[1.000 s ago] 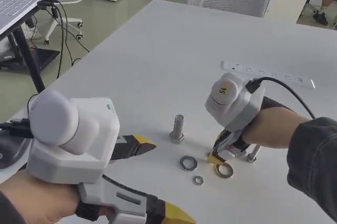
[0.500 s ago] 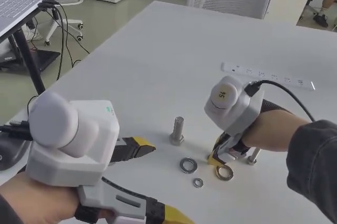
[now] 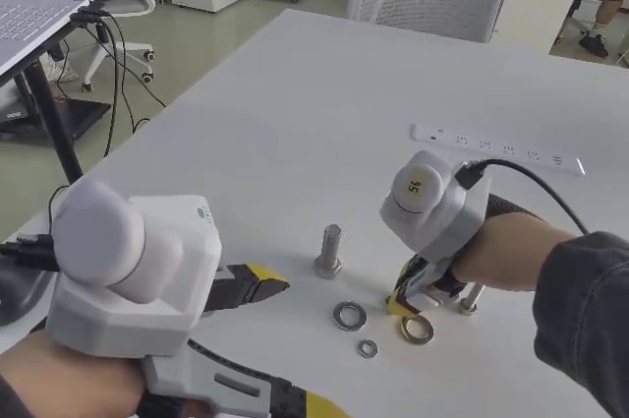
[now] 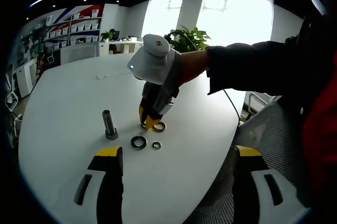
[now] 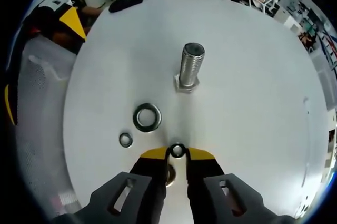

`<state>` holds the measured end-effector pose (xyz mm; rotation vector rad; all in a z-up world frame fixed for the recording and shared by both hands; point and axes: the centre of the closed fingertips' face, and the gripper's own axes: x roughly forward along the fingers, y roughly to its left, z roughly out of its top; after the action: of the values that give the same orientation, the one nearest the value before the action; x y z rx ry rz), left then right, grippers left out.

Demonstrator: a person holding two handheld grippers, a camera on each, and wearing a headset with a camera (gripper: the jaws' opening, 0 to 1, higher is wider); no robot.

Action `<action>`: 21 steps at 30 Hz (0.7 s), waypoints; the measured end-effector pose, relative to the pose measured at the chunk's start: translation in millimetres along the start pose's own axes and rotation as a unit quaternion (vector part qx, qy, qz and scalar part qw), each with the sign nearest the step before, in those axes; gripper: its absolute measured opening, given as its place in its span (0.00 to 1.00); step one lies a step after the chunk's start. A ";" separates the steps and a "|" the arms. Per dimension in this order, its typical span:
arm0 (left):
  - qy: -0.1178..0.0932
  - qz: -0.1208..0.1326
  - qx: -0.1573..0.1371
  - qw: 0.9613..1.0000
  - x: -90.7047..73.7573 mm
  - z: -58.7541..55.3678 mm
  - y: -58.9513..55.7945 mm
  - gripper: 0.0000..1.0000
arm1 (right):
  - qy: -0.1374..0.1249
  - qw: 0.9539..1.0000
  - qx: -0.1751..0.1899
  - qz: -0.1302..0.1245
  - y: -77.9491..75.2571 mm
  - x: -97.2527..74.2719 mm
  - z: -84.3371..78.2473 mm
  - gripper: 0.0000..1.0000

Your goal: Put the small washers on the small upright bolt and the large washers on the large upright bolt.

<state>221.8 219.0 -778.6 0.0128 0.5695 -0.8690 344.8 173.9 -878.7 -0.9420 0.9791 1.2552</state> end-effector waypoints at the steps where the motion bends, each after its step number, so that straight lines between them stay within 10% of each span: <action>1: 0.000 0.000 0.000 1.000 0.1 -0.2 -0.1 0.86 | 0.000 1.000 0.000 0.000 0.1 0.0 -0.1 0.14; 21: -0.001 0.003 0.002 1.000 0.7 0.5 0.4 0.86 | 0.000 1.000 0.000 -0.001 -0.9 1.1 -0.9 0.14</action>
<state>222.7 218.7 -778.7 0.0169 0.5663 -0.8636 345.7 173.3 -880.1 -0.9435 0.9782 1.2529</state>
